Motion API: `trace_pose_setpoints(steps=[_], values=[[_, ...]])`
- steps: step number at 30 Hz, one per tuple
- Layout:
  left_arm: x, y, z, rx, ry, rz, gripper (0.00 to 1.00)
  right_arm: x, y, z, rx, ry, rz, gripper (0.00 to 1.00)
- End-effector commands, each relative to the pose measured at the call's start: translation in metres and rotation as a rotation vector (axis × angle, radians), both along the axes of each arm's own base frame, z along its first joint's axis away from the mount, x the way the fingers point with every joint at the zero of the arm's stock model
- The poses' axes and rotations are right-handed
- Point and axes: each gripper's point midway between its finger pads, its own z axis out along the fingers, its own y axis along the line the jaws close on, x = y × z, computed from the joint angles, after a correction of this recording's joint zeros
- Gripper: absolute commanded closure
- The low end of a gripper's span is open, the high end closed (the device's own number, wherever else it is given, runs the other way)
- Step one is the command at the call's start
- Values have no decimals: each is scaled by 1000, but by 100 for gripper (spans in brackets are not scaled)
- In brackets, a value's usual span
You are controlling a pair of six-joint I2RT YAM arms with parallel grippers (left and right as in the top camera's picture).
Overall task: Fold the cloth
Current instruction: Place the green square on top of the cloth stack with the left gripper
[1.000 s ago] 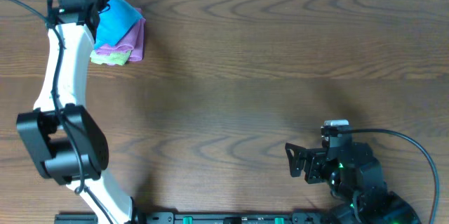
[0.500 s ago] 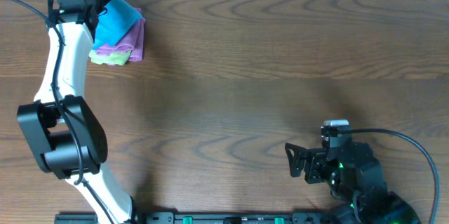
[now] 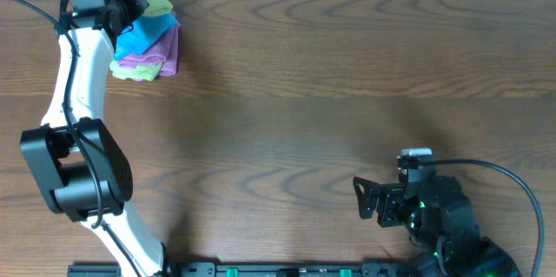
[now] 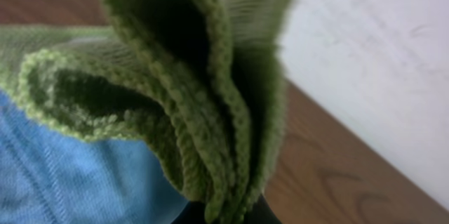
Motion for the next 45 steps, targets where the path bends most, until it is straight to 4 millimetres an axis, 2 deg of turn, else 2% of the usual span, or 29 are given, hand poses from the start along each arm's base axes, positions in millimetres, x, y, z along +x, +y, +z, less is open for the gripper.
trace_pose_setpoints(steps=[1,6,14,25,30,36,41,45], values=[[-2,5,-22,19,62,0,94,-1,-1,-2,8,8,-13,1],[-12,5,-48,8,154,13,94,-1,-1,-2,8,8,-13,1],[-26,8,-76,13,259,31,94,-1,-1,-2,8,8,-13,1],[-34,9,-82,40,296,-3,93,-1,-1,-2,8,8,-13,1],[-47,18,-88,46,345,-7,81,-1,-1,-2,8,8,-13,1],[-64,39,-94,18,402,33,74,-1,-1,-2,7,8,-12,1],[-65,34,-93,-9,398,-18,52,-1,-1,-2,8,9,-12,1],[-64,29,-92,-31,391,-34,46,-1,-1,-2,8,8,-13,1]])
